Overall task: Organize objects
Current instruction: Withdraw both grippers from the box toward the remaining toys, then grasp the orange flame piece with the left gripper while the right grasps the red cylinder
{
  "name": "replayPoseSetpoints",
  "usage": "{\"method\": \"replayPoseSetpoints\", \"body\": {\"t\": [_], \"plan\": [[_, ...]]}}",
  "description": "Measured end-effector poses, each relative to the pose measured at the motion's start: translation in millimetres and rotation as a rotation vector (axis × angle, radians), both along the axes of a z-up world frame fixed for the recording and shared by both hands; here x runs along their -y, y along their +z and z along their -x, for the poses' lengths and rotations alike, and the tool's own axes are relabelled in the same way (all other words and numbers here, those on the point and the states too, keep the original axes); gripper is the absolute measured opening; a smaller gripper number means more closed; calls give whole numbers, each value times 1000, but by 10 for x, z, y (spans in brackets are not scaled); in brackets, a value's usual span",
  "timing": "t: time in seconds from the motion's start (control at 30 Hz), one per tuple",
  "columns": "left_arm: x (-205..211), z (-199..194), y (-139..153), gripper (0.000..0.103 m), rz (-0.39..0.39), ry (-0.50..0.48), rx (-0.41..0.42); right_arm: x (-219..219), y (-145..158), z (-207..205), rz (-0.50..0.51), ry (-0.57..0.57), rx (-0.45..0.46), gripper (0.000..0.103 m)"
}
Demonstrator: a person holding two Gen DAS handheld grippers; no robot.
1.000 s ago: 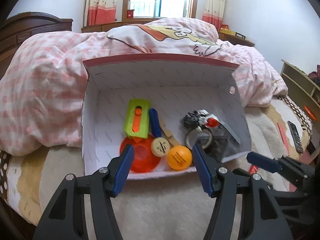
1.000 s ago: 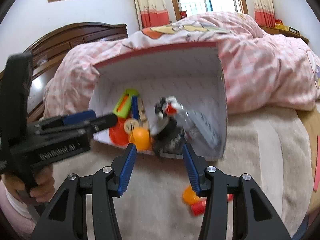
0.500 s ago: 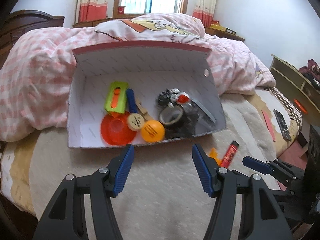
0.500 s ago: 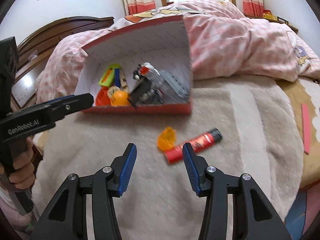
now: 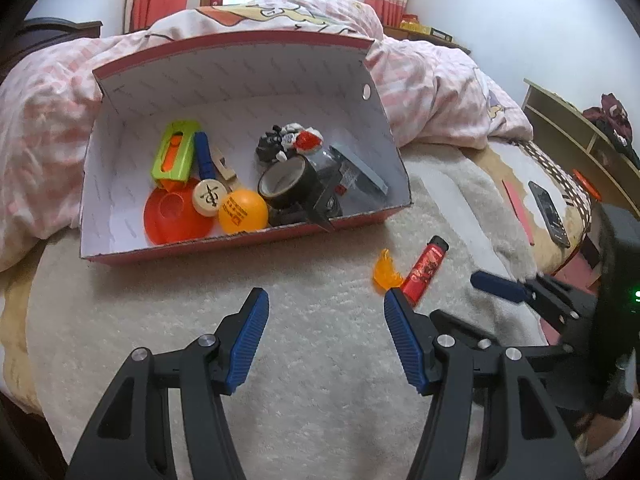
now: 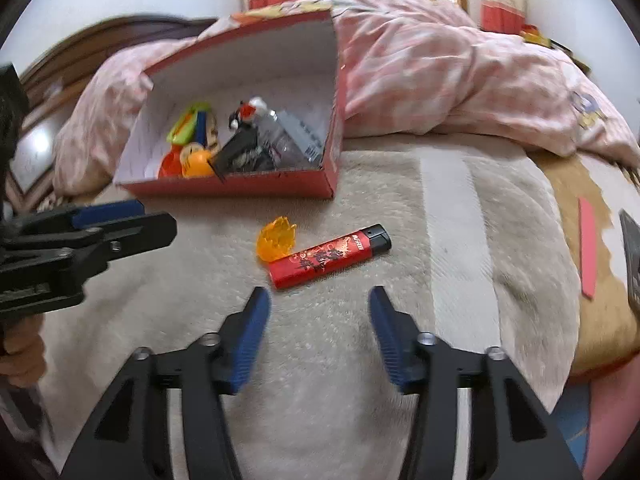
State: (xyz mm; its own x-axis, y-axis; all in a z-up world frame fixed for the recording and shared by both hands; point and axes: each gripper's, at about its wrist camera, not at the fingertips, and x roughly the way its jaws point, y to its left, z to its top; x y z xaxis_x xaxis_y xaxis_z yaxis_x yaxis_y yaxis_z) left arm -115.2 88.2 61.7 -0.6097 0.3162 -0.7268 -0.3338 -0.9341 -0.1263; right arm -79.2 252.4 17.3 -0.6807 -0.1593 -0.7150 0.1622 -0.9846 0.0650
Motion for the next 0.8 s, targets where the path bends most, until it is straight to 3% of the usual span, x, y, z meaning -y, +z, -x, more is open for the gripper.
{"method": "replayPoseSetpoints", "body": {"t": [0.13,0.33,0.47,0.8], "plan": [[21,0,-42,61,8,16,12,-17,-36,124,-26,63,-8,85],[47,24,-100,61,10,30,33,-55,7,364,-38,116,-24,86],[50,31,-120,61,15,31,34,-33,-55,476,-63,155,17,86],[-31,97,-202,61,24,20,60,57,-111,423,-113,201,40,86]]}}
